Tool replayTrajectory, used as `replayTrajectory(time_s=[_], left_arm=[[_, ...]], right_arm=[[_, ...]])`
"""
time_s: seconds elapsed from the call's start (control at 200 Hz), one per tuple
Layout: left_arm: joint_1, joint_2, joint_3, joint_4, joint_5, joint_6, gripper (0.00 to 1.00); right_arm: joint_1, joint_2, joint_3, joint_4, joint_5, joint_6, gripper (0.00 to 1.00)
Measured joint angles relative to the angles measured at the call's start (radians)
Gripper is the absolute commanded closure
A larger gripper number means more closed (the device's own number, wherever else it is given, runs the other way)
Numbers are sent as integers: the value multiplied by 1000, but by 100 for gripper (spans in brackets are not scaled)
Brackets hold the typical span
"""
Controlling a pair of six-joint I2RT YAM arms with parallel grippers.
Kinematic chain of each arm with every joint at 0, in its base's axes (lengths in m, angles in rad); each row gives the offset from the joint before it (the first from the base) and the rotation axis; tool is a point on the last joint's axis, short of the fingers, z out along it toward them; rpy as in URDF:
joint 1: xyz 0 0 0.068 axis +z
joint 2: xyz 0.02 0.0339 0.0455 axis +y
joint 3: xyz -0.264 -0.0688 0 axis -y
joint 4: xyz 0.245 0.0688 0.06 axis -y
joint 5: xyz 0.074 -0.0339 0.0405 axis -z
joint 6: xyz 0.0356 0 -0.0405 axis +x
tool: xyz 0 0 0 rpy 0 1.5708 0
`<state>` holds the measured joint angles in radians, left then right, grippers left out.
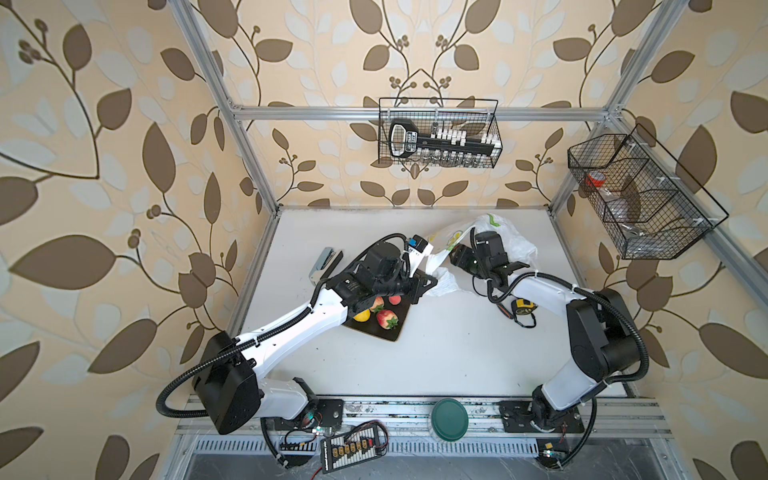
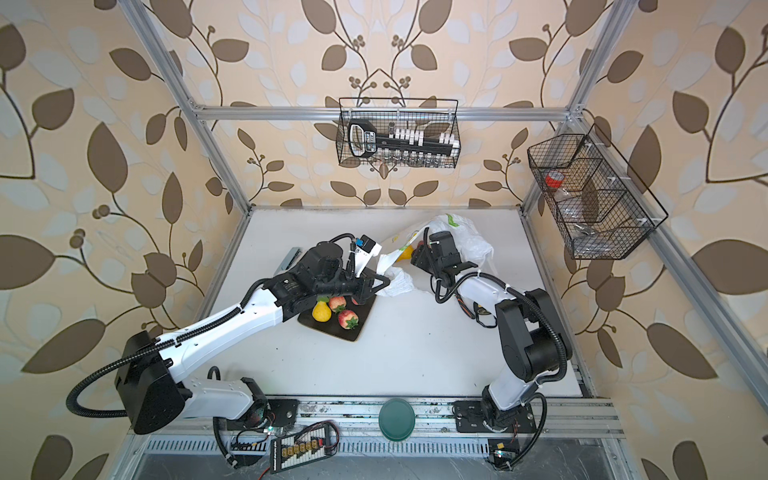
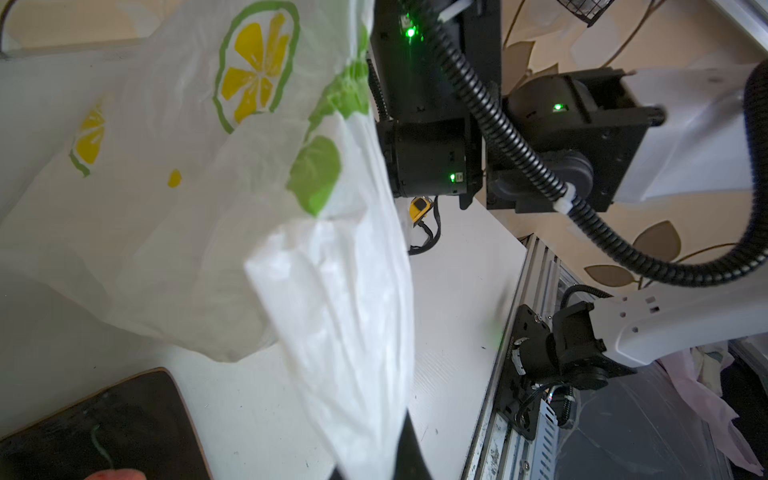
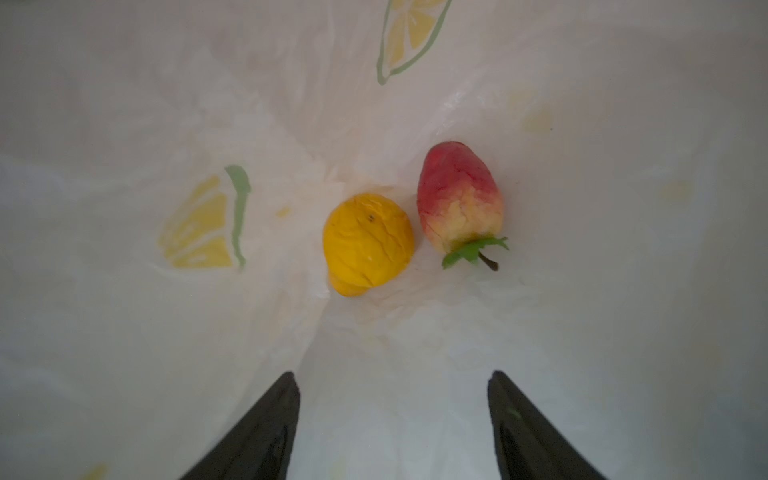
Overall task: Take the fake fruits out of the plastic bag
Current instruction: 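Lower the right gripper toward the yellow fruit and strawberry in the bag, then close the right gripper on the red-yellow strawberry inside the bag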
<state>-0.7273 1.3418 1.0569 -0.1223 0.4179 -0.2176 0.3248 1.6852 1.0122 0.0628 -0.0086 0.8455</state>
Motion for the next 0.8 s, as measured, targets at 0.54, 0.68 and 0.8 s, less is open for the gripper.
replayTrajectory(time_s=[0.54,0.68,0.8], left_arm=[[-14,-8,-21,-17,-6,0,100],[-14,-15,-29,-26,-7,0,100],[-14,-16,-31,-32,-7,0,100]], right_arm=[[28,272,277,-79,308,-40,25],[27,344,321,-74,322,-113,24],[27,397,349,-60,295,-175,23]])
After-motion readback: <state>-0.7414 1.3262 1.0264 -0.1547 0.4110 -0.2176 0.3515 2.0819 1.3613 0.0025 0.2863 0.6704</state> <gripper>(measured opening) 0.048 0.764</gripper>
